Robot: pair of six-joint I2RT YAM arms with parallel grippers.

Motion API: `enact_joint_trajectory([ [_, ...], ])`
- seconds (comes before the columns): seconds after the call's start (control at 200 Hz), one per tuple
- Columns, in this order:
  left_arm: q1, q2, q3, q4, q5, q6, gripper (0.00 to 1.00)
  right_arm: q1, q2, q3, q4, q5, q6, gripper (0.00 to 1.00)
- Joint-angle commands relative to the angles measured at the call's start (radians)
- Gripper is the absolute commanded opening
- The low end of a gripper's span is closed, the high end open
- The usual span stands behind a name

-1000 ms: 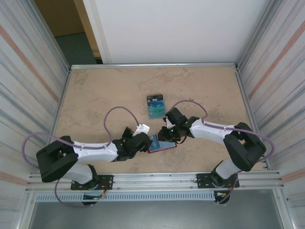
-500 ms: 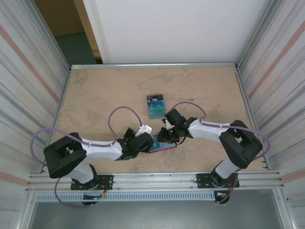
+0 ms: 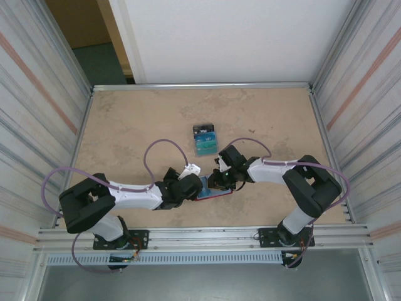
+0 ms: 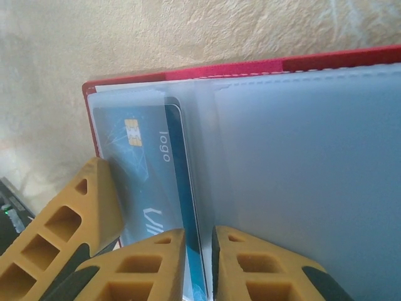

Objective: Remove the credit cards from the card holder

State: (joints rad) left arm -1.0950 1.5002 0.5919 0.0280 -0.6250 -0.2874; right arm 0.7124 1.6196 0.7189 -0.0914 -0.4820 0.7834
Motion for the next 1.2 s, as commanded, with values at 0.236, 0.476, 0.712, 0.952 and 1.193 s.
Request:
enact_joint_trajectory([
  [0.236, -0.008, -0.003, 0.013, -0.075, -0.022, 0.003, 0.99, -0.014, 0.016, -0.033, 0.128, -0.109, 0.063, 0.16],
  [0.476, -0.008, -0.019, 0.012, -0.086, -0.022, -0.006, 0.99, -0.019, 0.030, -0.029, 0.172, -0.153, 0.078, 0.13],
  [0.712, -0.008, -0.023, 0.008, -0.086, -0.013, -0.009, 0.98, -0.020, 0.070, -0.059, 0.260, -0.171, 0.109, 0.16],
  [0.952, -0.008, -0.025, 0.008, -0.090, -0.021, -0.014, 0.99, -0.021, 0.106, -0.071, 0.320, -0.184, 0.129, 0.12],
  [1.193, -0.008, -0.021, -0.001, -0.086, -0.014, -0.021, 0.99, -0.020, 0.104, -0.082, 0.367, -0.197, 0.151, 0.17],
])
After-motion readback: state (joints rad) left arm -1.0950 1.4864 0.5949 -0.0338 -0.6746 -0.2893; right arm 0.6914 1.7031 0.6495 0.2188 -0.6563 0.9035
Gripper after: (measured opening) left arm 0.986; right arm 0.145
